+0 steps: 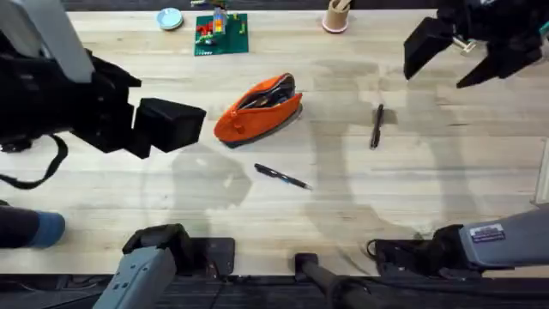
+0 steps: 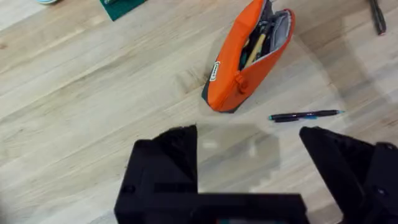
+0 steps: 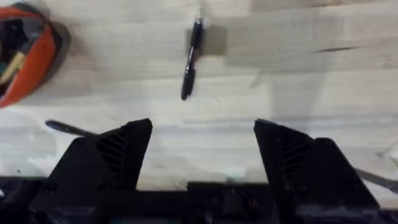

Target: Unzip the bag, pick up the pens from the table one at a time and place them inside, then zip the bag closed.

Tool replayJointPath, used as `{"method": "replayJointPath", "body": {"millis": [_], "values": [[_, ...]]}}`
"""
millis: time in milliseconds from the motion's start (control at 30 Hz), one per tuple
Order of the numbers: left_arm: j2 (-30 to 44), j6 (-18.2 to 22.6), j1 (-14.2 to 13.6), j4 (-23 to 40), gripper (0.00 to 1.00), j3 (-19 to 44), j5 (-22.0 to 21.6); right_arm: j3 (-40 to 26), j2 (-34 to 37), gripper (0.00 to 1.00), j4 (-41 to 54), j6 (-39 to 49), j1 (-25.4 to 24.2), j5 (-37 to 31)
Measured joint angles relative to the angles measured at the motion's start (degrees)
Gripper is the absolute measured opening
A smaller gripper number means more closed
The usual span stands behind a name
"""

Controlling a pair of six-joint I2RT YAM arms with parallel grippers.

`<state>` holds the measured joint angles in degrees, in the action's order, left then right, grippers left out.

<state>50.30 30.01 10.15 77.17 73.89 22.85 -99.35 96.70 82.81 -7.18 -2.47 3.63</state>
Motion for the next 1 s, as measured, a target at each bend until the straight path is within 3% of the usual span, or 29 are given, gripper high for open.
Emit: {"method": "replayJointPath", "body": {"millis": [267,433,1000], "values": [[0.0,0.0,0.0,0.0,0.994,0.0,0.0,7.8,-1.4,0.996,-12.2,-4.8,1.0,2.9],[0.0,0.0,0.0,0.0,0.994,0.0,0.0,8.7,-0.7,0.996,-16.7,-8.0,2.4,3.7],[0.0,0.0,0.0,0.0,0.993,0.0,0.0,12.7,4.8,0.996,-20.6,-14.3,3.0,1.6]]}}
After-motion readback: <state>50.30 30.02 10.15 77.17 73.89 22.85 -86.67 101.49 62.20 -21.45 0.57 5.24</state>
